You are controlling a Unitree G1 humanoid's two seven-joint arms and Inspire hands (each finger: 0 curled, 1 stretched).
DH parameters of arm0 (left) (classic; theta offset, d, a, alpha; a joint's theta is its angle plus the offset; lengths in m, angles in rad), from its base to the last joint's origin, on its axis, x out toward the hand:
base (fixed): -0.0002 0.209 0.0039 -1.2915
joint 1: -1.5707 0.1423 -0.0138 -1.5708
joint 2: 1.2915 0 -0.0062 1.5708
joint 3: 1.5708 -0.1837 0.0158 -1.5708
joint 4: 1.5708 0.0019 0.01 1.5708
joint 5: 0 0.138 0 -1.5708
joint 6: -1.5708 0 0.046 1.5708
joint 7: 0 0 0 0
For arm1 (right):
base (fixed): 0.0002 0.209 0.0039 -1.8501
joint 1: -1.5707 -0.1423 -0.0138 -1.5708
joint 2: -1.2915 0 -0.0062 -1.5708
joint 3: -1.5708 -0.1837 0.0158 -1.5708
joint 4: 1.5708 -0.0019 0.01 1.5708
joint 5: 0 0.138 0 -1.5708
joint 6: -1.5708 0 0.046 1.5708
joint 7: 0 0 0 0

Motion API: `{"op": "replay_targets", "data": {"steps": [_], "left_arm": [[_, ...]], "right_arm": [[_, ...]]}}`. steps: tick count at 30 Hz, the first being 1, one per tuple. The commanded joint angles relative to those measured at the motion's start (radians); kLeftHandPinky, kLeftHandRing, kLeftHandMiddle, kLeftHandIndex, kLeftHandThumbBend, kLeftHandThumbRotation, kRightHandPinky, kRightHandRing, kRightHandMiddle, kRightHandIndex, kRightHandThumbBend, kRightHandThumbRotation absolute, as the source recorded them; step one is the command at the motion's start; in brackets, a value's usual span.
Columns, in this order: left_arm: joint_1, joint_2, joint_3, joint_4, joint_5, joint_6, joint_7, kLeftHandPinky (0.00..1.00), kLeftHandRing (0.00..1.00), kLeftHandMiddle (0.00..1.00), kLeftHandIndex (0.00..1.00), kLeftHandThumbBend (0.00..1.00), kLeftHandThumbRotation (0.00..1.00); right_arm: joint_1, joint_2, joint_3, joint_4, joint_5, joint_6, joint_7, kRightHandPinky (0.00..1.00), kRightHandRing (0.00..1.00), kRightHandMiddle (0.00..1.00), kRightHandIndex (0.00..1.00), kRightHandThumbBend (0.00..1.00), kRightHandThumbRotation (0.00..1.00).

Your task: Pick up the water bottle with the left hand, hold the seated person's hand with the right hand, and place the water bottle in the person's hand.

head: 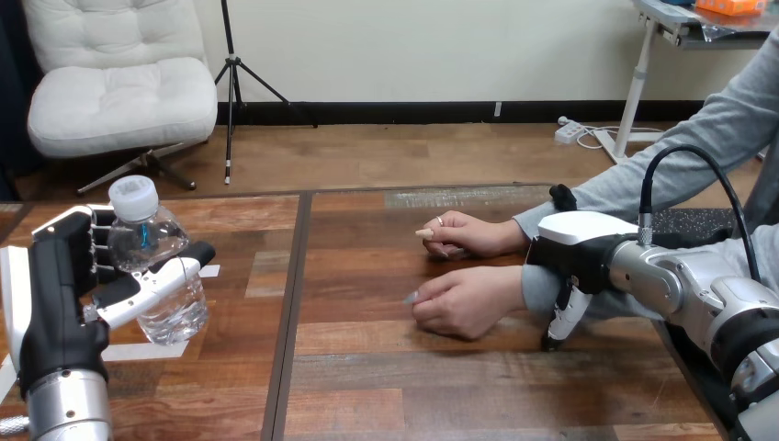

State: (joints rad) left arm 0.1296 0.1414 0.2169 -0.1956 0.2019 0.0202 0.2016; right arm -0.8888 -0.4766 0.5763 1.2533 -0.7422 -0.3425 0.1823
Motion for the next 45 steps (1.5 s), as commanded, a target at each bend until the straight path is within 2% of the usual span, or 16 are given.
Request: {"op": "replay_targets", "data": {"steps": [1, 8, 22, 30, 38, 45], "left_arm": [[-0.04, 0.014, 0.009, -0.057, -0.002, -0.03, 0.0, 0.31, 0.37, 0.42, 0.43, 0.74, 0.0], [-0.04, 0.015, 0.008, -0.06, 0.005, -0.023, 0.0, 0.31, 0.37, 0.42, 0.43, 0.74, 0.0], [-0.04, 0.025, 0.005, -0.045, 0.025, -0.046, 0.007, 0.31, 0.37, 0.42, 0.43, 0.75, 0.0], [-0.04, 0.021, 0.009, -0.043, 0.005, -0.049, -0.002, 0.31, 0.37, 0.42, 0.43, 0.76, 0.0], [-0.039, 0.017, 0.008, -0.052, 0.0, -0.038, -0.003, 0.31, 0.37, 0.42, 0.43, 0.74, 0.0], [-0.039, 0.02, 0.007, -0.047, 0.006, -0.046, 0.0, 0.31, 0.37, 0.42, 0.42, 0.74, 0.0]], "right_arm": [[-0.076, -0.019, -0.022, 0.004, 0.014, -0.008, -0.029, 0.21, 0.26, 0.33, 0.35, 0.79, 0.0], [-0.077, -0.019, -0.02, 0.004, 0.011, -0.011, -0.041, 0.18, 0.23, 0.3, 0.32, 0.75, 0.0], [-0.073, -0.019, -0.004, -0.001, -0.017, -0.017, -0.117, 0.11, 0.16, 0.22, 0.24, 0.68, 0.07], [-0.072, -0.017, -0.002, -0.001, -0.027, -0.02, -0.143, 0.07, 0.12, 0.19, 0.21, 0.66, 0.02], [-0.071, -0.016, -0.007, -0.003, -0.029, -0.025, -0.153, 0.06, 0.11, 0.18, 0.21, 0.64, 0.0], [-0.069, -0.014, -0.024, -0.002, -0.012, -0.027, -0.141, 0.06, 0.12, 0.18, 0.21, 0.63, 0.0]]}}
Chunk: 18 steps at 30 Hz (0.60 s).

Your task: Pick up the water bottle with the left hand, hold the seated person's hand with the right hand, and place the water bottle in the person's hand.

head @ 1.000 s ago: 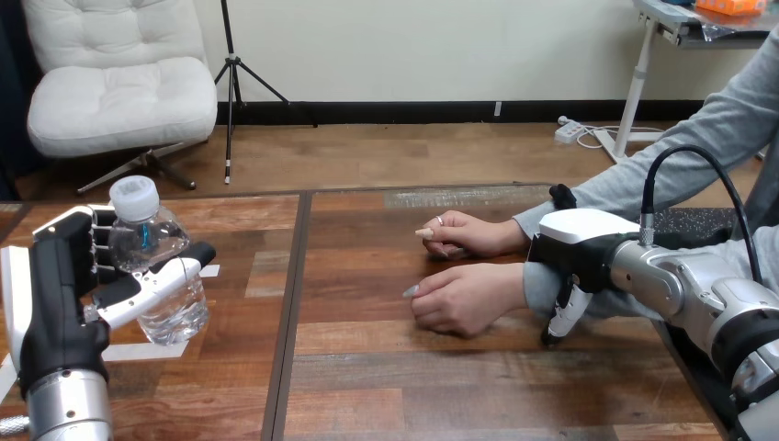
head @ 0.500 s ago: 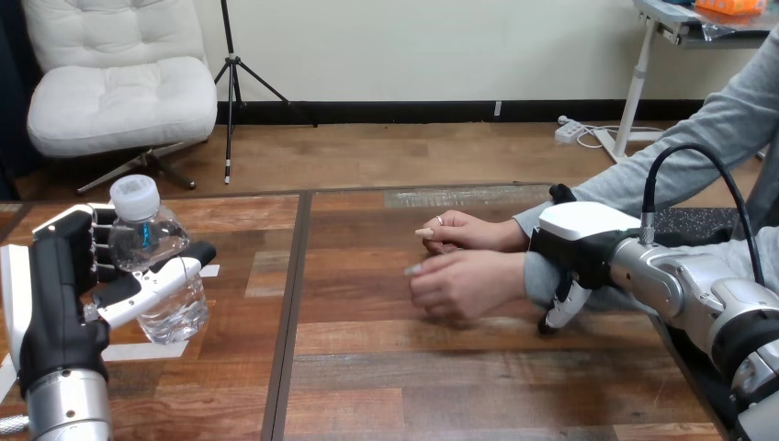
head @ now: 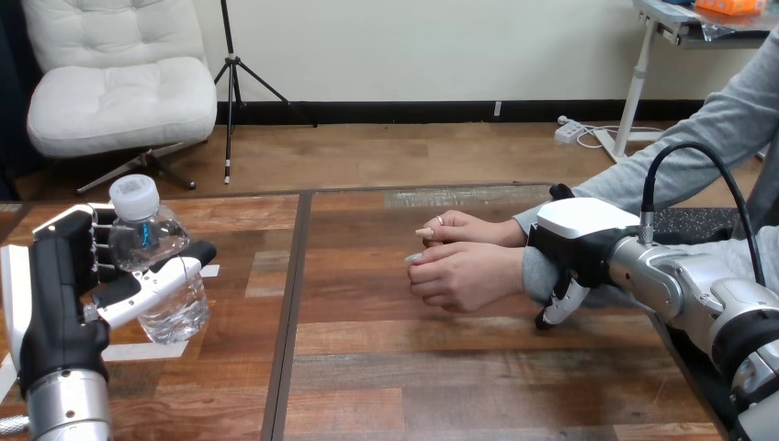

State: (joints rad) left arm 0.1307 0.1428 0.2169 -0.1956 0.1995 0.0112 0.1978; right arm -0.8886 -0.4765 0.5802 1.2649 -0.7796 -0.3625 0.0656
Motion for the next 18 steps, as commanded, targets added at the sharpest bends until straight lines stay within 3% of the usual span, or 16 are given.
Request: {"op": "replay_targets", "data": {"steps": [1, 18], "left_arm": [[-0.039, 0.021, 0.006, -0.046, 0.013, -0.038, 0.005, 0.31, 0.37, 0.42, 0.42, 0.75, 0.0], [-0.039, 0.019, 0.006, -0.049, 0.008, -0.036, -0.001, 0.31, 0.37, 0.42, 0.42, 0.74, 0.0]], "right_arm": [[-0.069, -0.014, -0.03, -0.013, 0.029, -0.008, -0.023, 0.07, 0.12, 0.19, 0.22, 0.63, 0.0], [-0.065, -0.017, -0.04, -0.016, 0.056, -0.019, -0.028, 0.11, 0.16, 0.22, 0.25, 0.65, 0.0]]}}
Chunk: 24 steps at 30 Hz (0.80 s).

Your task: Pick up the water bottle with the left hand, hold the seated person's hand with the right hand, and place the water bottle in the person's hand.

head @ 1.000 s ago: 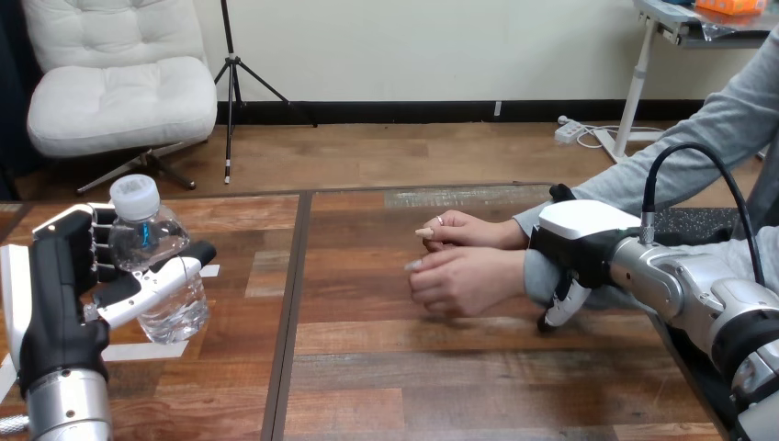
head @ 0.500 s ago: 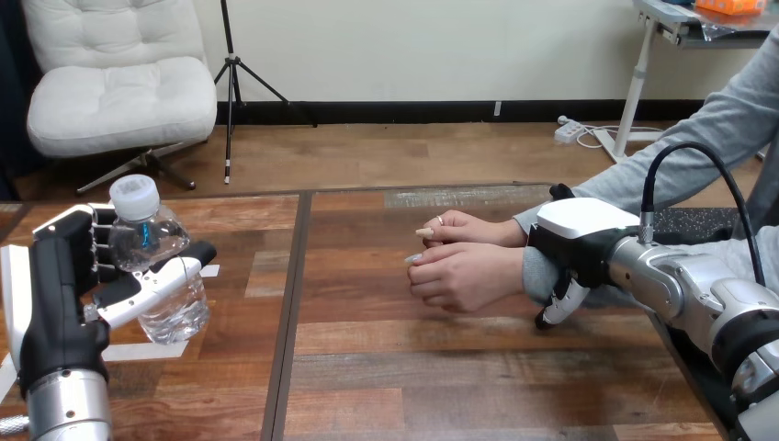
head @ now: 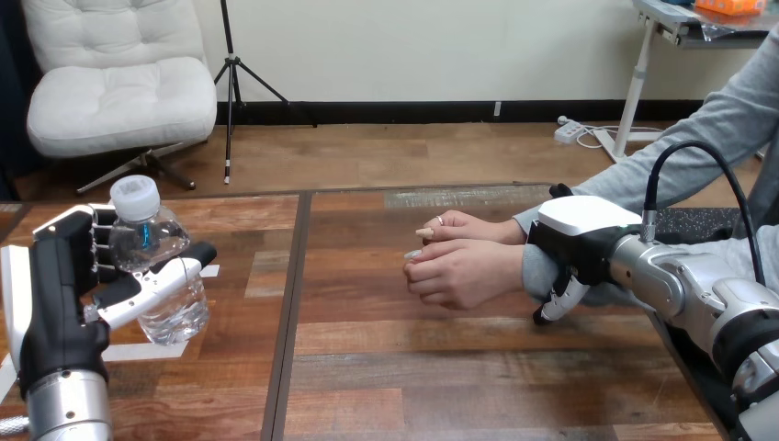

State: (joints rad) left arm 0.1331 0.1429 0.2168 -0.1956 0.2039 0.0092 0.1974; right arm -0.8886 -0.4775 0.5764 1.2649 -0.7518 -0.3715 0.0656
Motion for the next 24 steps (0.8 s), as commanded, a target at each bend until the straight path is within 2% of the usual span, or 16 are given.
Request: {"op": "replay_targets", "data": {"steps": [1, 10, 24], "left_arm": [[-0.041, 0.018, 0.006, -0.048, 0.003, -0.034, 0.0, 0.31, 0.37, 0.42, 0.42, 0.74, 0.0], [-0.044, 0.015, 0.005, -0.049, 0.006, -0.026, 0.004, 0.31, 0.37, 0.42, 0.43, 0.75, 0.0], [-0.044, 0.019, 0.004, -0.043, 0.006, -0.041, 0.003, 0.31, 0.37, 0.42, 0.43, 0.75, 0.0]], "right_arm": [[-0.064, -0.017, -0.036, -0.017, 0.029, -0.012, -0.03, 0.11, 0.16, 0.23, 0.25, 0.65, 0.0], [-0.063, -0.023, -0.036, -0.015, 0.033, -0.031, -0.041, 0.14, 0.19, 0.25, 0.28, 0.67, 0.0], [-0.063, -0.021, -0.044, -0.017, 0.046, -0.029, -0.03, 0.15, 0.2, 0.26, 0.29, 0.68, 0.0]]}}
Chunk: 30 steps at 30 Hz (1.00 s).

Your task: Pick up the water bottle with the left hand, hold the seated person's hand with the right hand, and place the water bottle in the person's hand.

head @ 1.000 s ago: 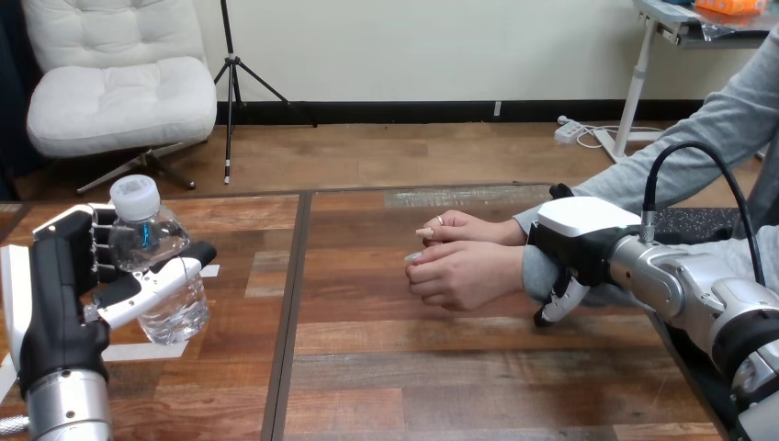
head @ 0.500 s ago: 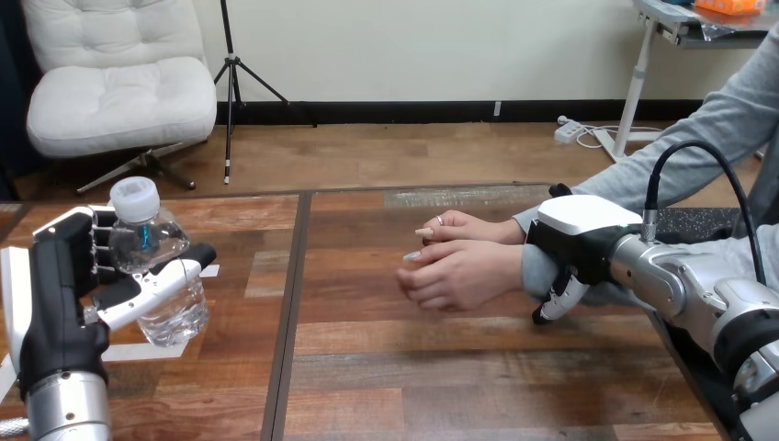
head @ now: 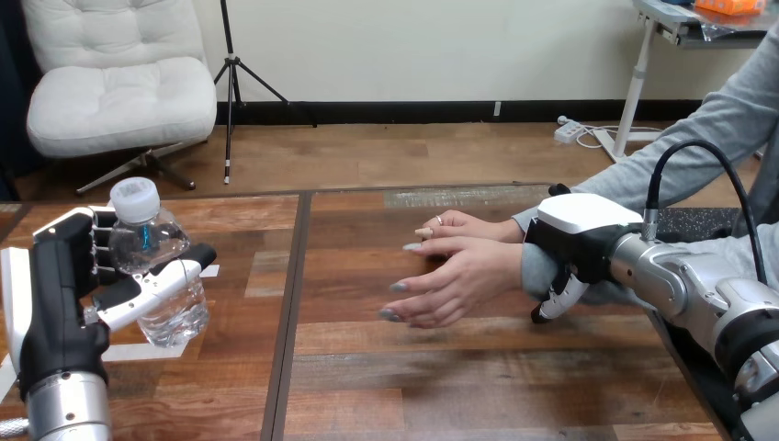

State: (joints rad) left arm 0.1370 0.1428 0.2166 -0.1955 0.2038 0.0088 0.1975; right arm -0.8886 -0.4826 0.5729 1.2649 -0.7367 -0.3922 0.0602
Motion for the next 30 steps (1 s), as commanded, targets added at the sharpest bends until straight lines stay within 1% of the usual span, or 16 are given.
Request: {"op": "replay_targets", "data": {"steps": [1, 5, 8, 11, 13, 14, 17, 20, 24, 26, 30], "left_arm": [[-0.048, 0.02, 0.003, -0.044, 0.011, -0.038, 0.004, 0.31, 0.37, 0.42, 0.43, 0.76, 0.0], [-0.047, 0.021, 0.001, -0.042, 0.012, -0.046, 0.003, 0.32, 0.37, 0.42, 0.42, 0.76, 0.0], [-0.046, 0.017, 0.0, -0.05, 0.011, -0.037, 0.003, 0.32, 0.37, 0.42, 0.42, 0.75, 0.0], [-0.046, 0.014, 0.003, -0.041, -0.008, -0.059, -0.002, 0.31, 0.37, 0.42, 0.42, 0.75, 0.0], [-0.045, 0.018, -0.005, -0.058, 0.023, -0.016, 0.002, 0.32, 0.37, 0.42, 0.43, 0.75, 0.0], [-0.044, 0.019, -0.008, -0.063, 0.033, -0.002, 0.003, 0.32, 0.37, 0.42, 0.43, 0.75, 0.0], [-0.044, 0.016, -0.006, -0.057, 0.021, -0.019, 0.0, 0.32, 0.38, 0.42, 0.43, 0.75, 0.0], [-0.046, 0.014, -0.007, -0.057, 0.016, -0.021, -0.003, 0.32, 0.37, 0.42, 0.43, 0.76, 0.0], [-0.051, 0.007, -0.006, -0.051, -0.016, -0.03, -0.017, 0.32, 0.37, 0.42, 0.43, 0.74, 0.0], [-0.053, 0.006, -0.007, -0.048, -0.019, -0.027, -0.019, 0.32, 0.37, 0.41, 0.42, 0.74, 0.0], [-0.062, 0.014, -0.012, -0.028, -0.018, -0.046, -0.026, 0.32, 0.37, 0.41, 0.42, 0.73, 0.0]], "right_arm": [[-0.063, -0.016, -0.04, -0.018, 0.032, -0.009, -0.024, 0.15, 0.2, 0.26, 0.3, 0.68, 0.0], [-0.064, -0.016, -0.037, -0.021, 0.033, -0.003, -0.024, 0.15, 0.2, 0.27, 0.3, 0.69, 0.0], [-0.063, -0.017, -0.037, -0.021, 0.037, -0.01, -0.026, 0.15, 0.2, 0.27, 0.3, 0.69, 0.0], [-0.063, -0.019, -0.037, -0.023, 0.04, -0.013, -0.025, 0.15, 0.2, 0.27, 0.3, 0.69, 0.0], [-0.063, -0.019, -0.039, -0.025, 0.044, -0.012, -0.025, 0.15, 0.21, 0.27, 0.31, 0.7, 0.0], [-0.062, -0.019, -0.04, -0.025, 0.045, -0.011, -0.025, 0.16, 0.21, 0.27, 0.31, 0.7, 0.0], [-0.06, -0.02, -0.045, -0.027, 0.053, -0.018, -0.03, 0.16, 0.21, 0.27, 0.3, 0.7, 0.0], [-0.06, -0.022, -0.047, -0.029, 0.059, -0.023, -0.026, 0.16, 0.2, 0.27, 0.3, 0.7, 0.0], [-0.06, -0.025, -0.048, -0.032, 0.062, -0.027, -0.025, 0.16, 0.21, 0.27, 0.3, 0.7, 0.0], [-0.059, -0.027, -0.05, -0.034, 0.063, -0.034, -0.027, 0.16, 0.21, 0.28, 0.3, 0.7, 0.0], [-0.057, -0.031, -0.06, -0.037, 0.069, -0.044, -0.024, 0.17, 0.22, 0.28, 0.31, 0.71, 0.0]]}}
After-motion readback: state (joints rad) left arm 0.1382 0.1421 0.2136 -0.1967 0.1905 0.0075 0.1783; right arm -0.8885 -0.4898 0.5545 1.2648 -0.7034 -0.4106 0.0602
